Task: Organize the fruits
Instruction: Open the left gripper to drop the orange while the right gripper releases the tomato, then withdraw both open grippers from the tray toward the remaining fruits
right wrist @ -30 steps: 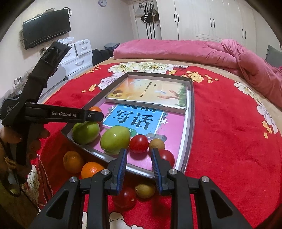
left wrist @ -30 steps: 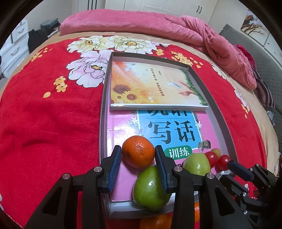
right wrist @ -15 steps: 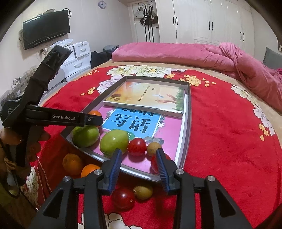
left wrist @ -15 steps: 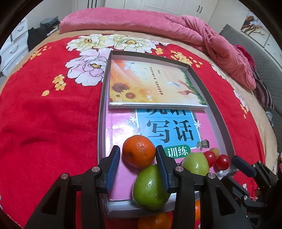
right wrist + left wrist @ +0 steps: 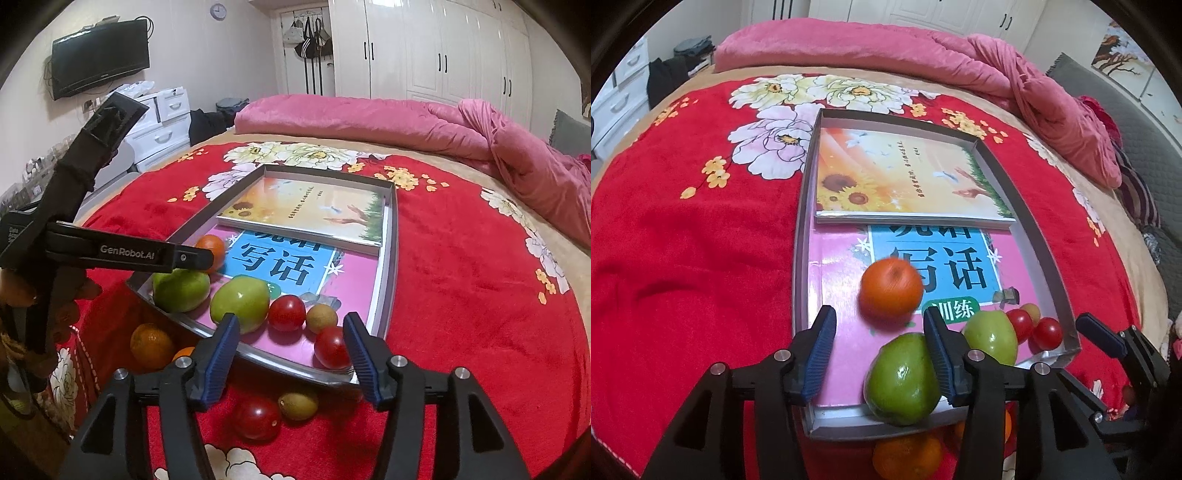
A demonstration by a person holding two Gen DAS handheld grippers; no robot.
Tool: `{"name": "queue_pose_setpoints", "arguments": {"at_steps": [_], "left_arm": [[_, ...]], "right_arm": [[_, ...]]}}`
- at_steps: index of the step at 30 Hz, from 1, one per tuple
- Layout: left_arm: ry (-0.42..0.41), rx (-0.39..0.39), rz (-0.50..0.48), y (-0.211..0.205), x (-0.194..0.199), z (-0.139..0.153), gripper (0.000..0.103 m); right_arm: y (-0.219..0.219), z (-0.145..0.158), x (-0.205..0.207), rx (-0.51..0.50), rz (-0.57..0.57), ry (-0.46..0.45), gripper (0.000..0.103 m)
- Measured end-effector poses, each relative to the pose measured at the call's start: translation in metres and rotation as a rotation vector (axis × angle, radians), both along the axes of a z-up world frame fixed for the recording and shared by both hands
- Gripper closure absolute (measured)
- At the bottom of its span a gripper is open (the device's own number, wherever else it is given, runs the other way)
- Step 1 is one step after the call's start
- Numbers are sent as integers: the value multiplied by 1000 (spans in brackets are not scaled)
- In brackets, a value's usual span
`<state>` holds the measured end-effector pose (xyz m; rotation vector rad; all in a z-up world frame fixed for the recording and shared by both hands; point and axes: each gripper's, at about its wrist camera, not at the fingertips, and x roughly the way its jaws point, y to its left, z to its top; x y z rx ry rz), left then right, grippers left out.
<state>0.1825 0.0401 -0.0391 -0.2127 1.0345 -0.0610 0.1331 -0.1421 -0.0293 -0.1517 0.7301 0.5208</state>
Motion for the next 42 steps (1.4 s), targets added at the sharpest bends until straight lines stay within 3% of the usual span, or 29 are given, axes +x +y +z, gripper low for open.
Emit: {"name": "queue_pose_setpoints", "arguments": {"at_steps": [9,21,24,42], "left_arm": [[-8,-9,1,2,-6,5,50],[-42,-26,-1,3,-17,19,40],[-49,-21,0,2,-19,23,32],[-74,-60,9,13,-39,39,29]], "right_arm": [[-3,2,-2,-2,-15,-12,38],[-9,8,-4,14,-43,-38,29],[-11,11,-4,21,-56,-43,23],[-49,23,8,138,-198,-24,16]]}}
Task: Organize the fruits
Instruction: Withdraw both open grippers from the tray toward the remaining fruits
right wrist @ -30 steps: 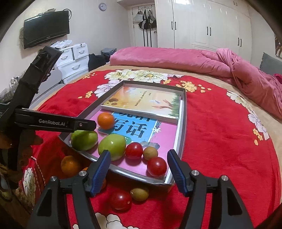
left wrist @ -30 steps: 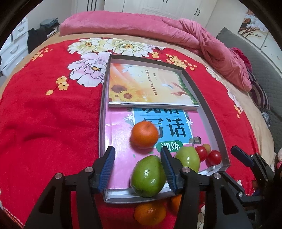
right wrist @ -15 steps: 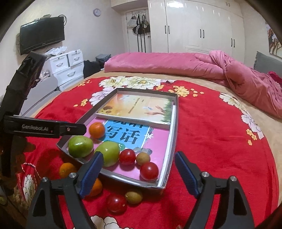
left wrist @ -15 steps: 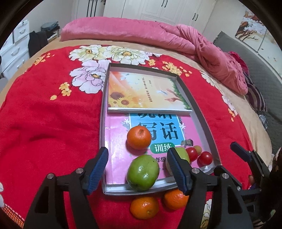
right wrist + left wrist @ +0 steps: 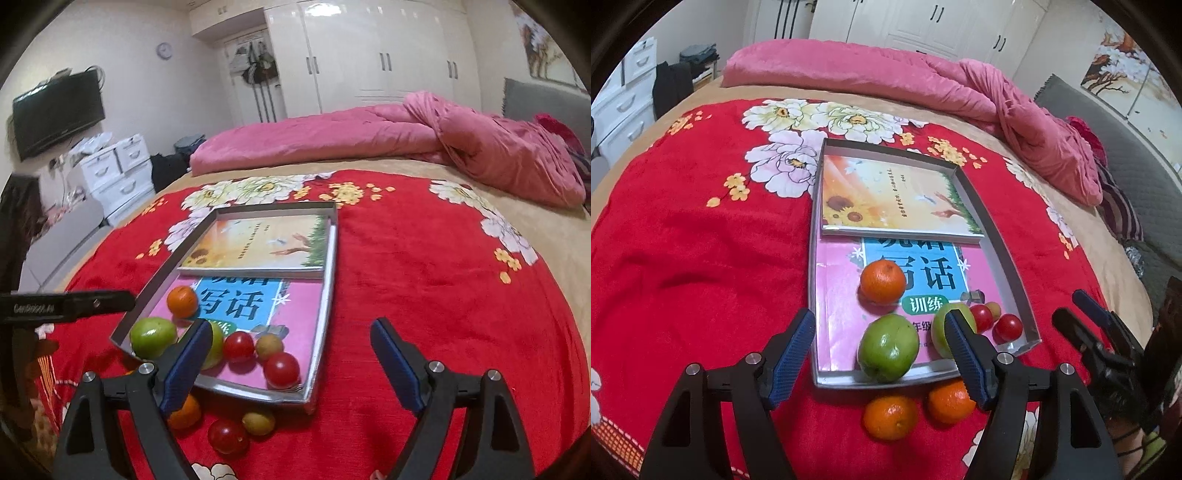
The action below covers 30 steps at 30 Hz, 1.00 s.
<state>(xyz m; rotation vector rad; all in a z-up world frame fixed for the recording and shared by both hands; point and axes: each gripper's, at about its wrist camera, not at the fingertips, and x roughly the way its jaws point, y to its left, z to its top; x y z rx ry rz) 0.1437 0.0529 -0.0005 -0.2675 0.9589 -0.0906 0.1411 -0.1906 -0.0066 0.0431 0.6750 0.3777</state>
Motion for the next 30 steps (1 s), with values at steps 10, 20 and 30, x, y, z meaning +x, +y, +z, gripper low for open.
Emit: {"name": "queue_pose_setpoints", "arguments": {"at_steps": [10,20,30], "left_arm": [[4,-12,-1,4,-13,1,29],[12,14,-33,-8,-22,0,28],[20,12,-61,-16,-27,-1,28]], "right_arm": [[-10,-1,2,40,-35,44,12],[-3,-2,-4,17,-10,47,4],[0,-2,-18,10,19,66,3]]}}
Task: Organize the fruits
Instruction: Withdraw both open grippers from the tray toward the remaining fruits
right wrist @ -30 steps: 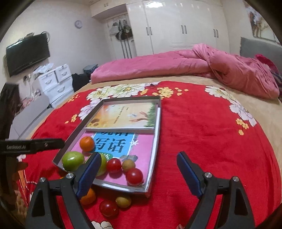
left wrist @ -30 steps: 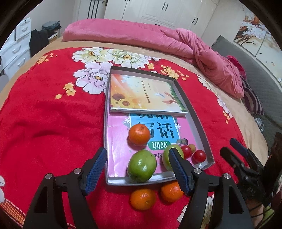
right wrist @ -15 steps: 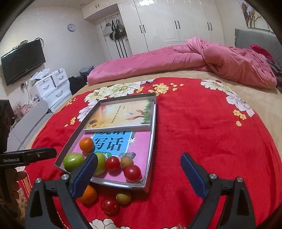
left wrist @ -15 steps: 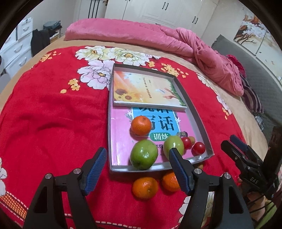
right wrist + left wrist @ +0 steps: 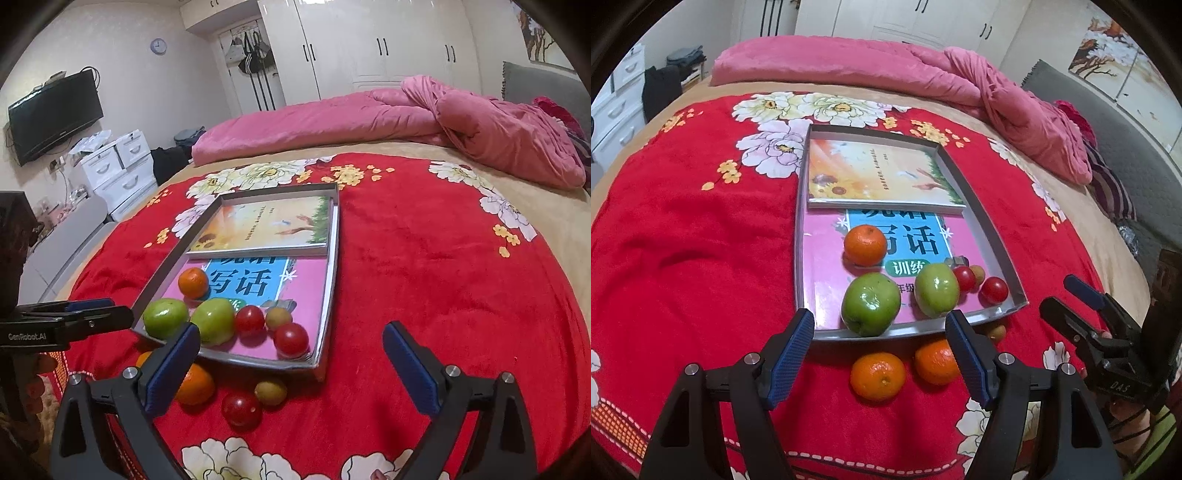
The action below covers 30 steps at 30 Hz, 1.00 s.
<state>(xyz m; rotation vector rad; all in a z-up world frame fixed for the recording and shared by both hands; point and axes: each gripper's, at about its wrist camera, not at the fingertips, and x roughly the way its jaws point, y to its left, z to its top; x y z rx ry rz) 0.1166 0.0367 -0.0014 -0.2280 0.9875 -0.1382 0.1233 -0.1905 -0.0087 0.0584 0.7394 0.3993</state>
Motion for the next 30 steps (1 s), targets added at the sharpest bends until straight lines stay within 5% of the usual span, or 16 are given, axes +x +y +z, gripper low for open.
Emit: {"name": "queue_pose_setpoints", "arguments": {"at_steps": [30], "left_arm": [[44,35,-36,-5,-12,-11,28]], "right_arm": [[18,-17,-15,-81,36,73,3]]}}
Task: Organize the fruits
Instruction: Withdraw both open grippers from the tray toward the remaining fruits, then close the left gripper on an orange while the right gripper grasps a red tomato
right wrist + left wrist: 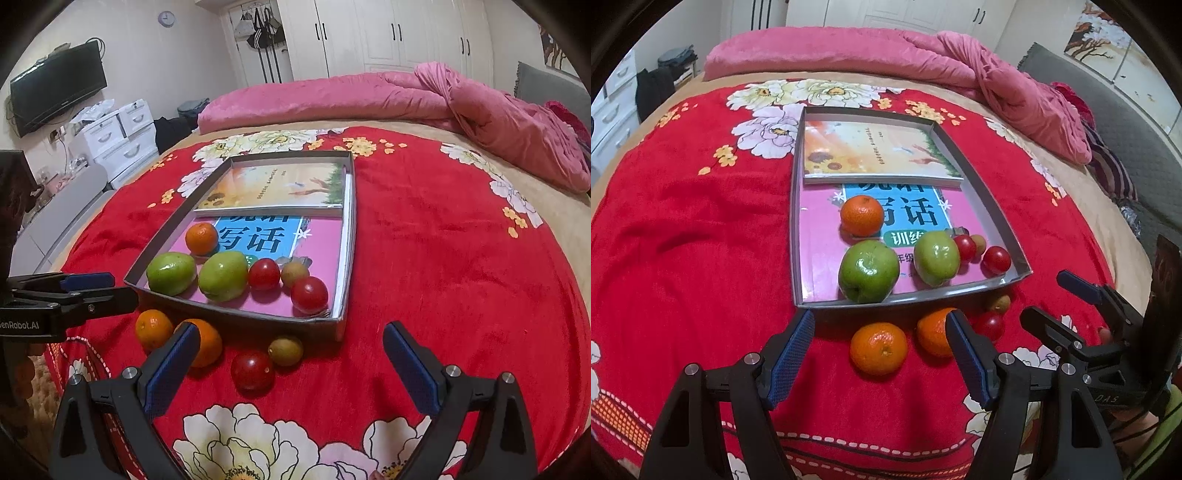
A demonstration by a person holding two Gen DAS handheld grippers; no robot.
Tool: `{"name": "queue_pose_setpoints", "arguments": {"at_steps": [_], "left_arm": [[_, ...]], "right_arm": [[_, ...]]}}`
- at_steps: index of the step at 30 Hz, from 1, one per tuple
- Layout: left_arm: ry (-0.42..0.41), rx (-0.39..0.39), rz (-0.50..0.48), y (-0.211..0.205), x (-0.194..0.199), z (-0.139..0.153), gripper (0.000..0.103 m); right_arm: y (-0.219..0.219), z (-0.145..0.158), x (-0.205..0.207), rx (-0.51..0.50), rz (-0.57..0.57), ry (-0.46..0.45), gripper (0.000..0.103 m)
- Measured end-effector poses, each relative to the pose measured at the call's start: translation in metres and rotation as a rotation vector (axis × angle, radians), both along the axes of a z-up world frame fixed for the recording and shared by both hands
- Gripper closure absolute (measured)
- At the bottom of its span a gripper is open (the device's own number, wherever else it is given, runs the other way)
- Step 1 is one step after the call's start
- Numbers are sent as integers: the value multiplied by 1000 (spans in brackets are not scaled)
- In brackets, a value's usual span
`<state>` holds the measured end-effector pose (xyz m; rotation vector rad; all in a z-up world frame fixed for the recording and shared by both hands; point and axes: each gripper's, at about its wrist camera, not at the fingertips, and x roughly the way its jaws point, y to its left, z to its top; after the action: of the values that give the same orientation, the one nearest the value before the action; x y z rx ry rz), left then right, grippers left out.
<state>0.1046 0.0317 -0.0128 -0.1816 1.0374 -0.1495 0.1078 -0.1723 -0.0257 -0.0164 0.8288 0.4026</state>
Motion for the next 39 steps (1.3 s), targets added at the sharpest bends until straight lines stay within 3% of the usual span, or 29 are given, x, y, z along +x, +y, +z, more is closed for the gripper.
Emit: {"name": "queue_pose_setpoints", "arguments": {"at_steps": [22,24,31,33,39], "left_arm": [[56,32,-7,-2,-2,-19,28],[59,35,-5,-2,-2,-20,28],[65,38,-4,-1,-2,-21,28],[67,44,-6,-2,-2,-22,28],[75,60,-16,-4,-2,-27,28]], "right_arm": [[5,-21,-5,-19,6,111,4],[8,-22,-6,-31,16,111,13],[12,-24,-7,-28,52,125,26],[15,-25,-7,-31,68,126,36],[18,-28,-8,-19,101,140,52]]}}
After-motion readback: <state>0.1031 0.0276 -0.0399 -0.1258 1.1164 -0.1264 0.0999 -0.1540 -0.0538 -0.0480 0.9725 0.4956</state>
